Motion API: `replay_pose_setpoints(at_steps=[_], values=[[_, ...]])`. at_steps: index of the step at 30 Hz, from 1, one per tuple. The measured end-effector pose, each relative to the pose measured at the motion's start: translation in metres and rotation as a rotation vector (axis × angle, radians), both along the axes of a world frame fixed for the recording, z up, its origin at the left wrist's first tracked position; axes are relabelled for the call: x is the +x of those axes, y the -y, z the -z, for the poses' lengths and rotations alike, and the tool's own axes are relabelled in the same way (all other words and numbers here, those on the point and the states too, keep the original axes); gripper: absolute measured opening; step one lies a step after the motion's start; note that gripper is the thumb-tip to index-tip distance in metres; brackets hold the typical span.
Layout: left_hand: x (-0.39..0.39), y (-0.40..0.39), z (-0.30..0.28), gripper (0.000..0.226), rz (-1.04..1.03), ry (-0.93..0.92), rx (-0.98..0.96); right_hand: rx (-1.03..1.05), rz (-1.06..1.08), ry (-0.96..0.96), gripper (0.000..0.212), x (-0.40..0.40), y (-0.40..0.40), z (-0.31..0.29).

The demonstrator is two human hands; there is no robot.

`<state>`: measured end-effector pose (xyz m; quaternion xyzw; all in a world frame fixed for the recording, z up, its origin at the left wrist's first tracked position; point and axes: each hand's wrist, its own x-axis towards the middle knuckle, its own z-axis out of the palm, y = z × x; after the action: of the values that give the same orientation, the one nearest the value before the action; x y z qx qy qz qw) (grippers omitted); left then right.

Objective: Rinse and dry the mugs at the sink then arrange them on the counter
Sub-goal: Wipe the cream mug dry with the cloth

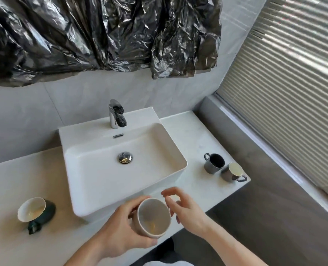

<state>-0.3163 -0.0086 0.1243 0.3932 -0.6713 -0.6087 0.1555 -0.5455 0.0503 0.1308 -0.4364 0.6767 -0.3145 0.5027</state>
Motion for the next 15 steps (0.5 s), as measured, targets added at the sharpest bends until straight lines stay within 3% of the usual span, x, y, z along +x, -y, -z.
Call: replay_pose_setpoints(at_steps=[4,11,15], values=[[-0.024,0.018,0.000,0.080,0.093,-0.038,0.028,0.067,-0.024,0.084,0.045,-0.018,-0.001,0.007],[-0.079,0.036,0.021,0.083,0.097,-0.024,0.027,0.081,0.106,0.210,0.042,-0.069,0.007,0.023],[-0.113,0.052,0.040,0.066,-0.044,0.058,-0.056,0.078,0.193,0.180,0.049,-0.121,0.015,0.048]])
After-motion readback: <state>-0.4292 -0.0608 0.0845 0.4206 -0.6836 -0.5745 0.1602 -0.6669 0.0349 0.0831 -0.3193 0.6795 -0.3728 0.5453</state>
